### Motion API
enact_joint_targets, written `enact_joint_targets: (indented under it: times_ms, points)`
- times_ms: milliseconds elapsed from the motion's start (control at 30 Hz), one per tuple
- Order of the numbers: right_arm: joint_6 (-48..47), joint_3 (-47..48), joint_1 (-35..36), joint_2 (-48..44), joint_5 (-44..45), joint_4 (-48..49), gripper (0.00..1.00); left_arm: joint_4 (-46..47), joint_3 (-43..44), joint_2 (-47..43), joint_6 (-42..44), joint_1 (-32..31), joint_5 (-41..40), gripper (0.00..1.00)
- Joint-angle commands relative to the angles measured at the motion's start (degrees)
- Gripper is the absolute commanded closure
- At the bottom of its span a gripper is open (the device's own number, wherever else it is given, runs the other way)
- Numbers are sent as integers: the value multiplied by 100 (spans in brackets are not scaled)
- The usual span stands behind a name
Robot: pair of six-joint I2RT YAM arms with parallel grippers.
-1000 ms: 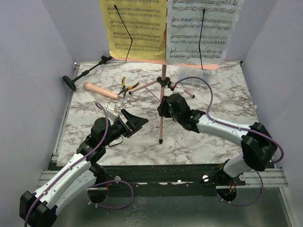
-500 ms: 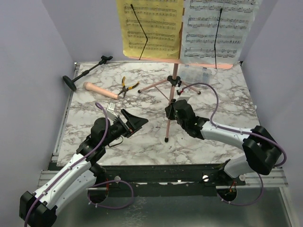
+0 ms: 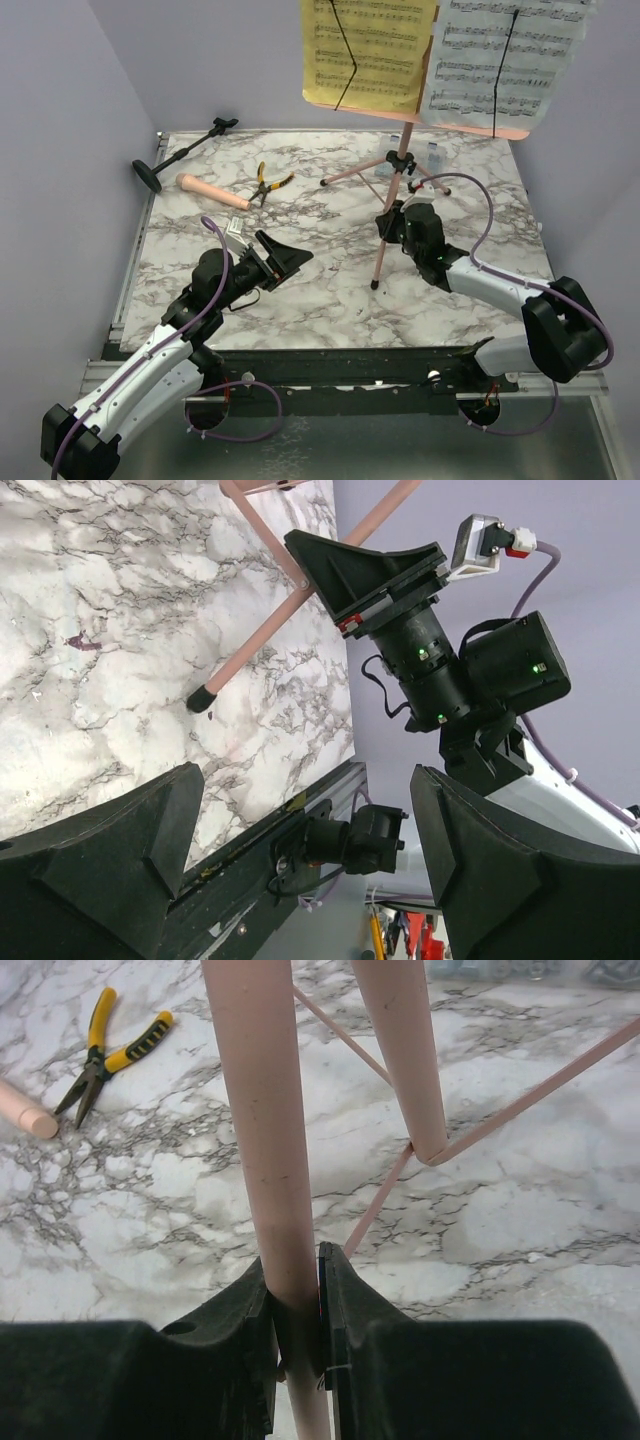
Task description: Set up the instrument practice props
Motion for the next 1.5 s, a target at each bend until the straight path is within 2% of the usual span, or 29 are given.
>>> enact_joint_targets:
  times_ms: [0, 300, 567, 633, 700, 900, 933, 967, 1067, 1200, 1300, 1400, 1467]
  points:
    - [-185, -509, -611, 168, -4, -1298, 89, -44, 59, 28, 50, 27, 51, 8]
    - [-604, -466, -1370, 286, -1222, -928, 90, -44, 94, 64, 59, 29, 91, 8]
    - [-710, -128, -1538, 618, -1302, -1069, 88, -43, 62, 23, 64, 27, 83, 8]
    - [-757, -37, -1538, 612, -1198, -1243, 82, -110, 71, 25, 154, 27, 36, 7]
    - [-784, 146, -1552, 506, -1146, -1576, 72, -348, 172, 95, 315, 43, -51, 5]
    - [-833, 607, -1537, -95, -1821, -2433, 41, -832, 792, 878, 978, 576, 249, 1]
    - [-822, 700, -1535, -171, -1978, -2588, 30, -907, 917, 1027, 1055, 744, 364, 1]
    - [-834, 791, -1537, -298, -2202, -2766, 1, -1010, 1070, 1194, 1130, 973, 483, 1]
    - [-896, 829, -1533, -913, -2660, -2928, 0, -1270, 1401, 1628, 1096, 1781, 646, 1]
    - [-806, 846, -1531, -1640, -2467, -3283, 0, -1333, 1773, 2081, 854, 2778, 563, 1]
    - [-599, 755, -1532, -2118, -2341, -3476, 0, -1372, 1897, 2349, 331, 3232, -366, 1]
    - [-493, 569, -1532, -2586, -2628, -3414, 0, -1458, 2014, 2742, -536, 3531, -1605, 1]
    - [-381, 461, -1534, -2847, -2778, -3390, 0, -1426, 2346, 3189, -559, 3638, -2213, 1]
